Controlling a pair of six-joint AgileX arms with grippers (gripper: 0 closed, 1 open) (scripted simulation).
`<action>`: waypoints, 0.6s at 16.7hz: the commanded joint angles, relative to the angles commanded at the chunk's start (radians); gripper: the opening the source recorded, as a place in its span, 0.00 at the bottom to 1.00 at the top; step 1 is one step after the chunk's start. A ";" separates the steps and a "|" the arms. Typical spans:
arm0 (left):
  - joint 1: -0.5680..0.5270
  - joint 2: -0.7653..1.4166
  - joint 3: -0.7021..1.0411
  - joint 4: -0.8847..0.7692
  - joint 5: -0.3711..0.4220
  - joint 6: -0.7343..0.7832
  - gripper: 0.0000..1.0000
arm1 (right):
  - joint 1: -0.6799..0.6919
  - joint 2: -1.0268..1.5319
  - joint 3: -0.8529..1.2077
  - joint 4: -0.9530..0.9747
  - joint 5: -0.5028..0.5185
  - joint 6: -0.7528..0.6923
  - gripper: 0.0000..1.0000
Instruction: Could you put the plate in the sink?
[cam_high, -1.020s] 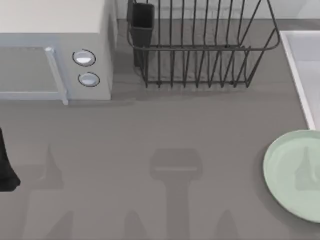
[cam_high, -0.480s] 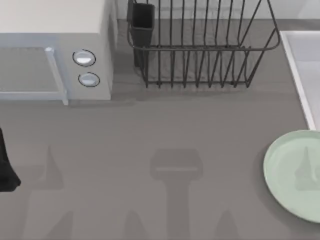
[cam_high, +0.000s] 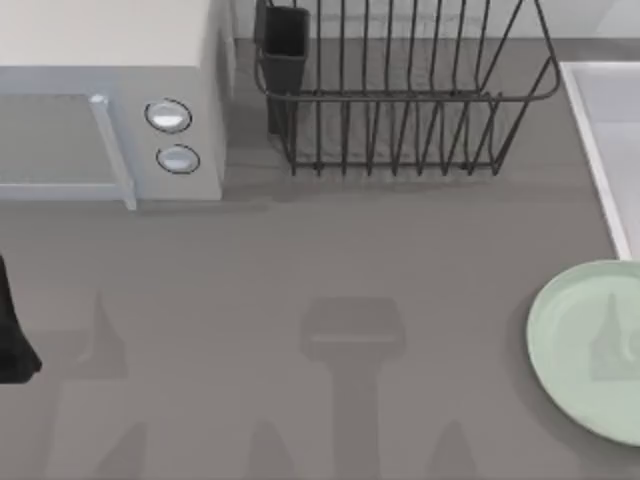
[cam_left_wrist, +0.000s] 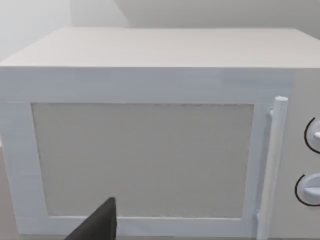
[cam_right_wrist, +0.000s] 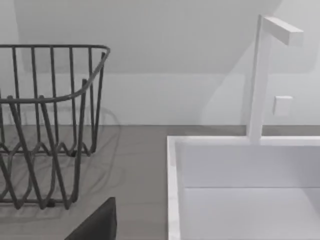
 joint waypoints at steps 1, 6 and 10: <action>0.000 0.000 0.000 0.000 0.000 0.000 1.00 | 0.006 0.021 0.019 -0.016 0.000 0.007 1.00; 0.000 0.000 0.000 0.000 0.000 0.000 1.00 | 0.078 0.284 0.228 -0.196 0.000 0.080 1.00; 0.000 0.000 0.000 0.000 0.000 0.000 1.00 | 0.164 0.635 0.480 -0.413 0.000 0.169 1.00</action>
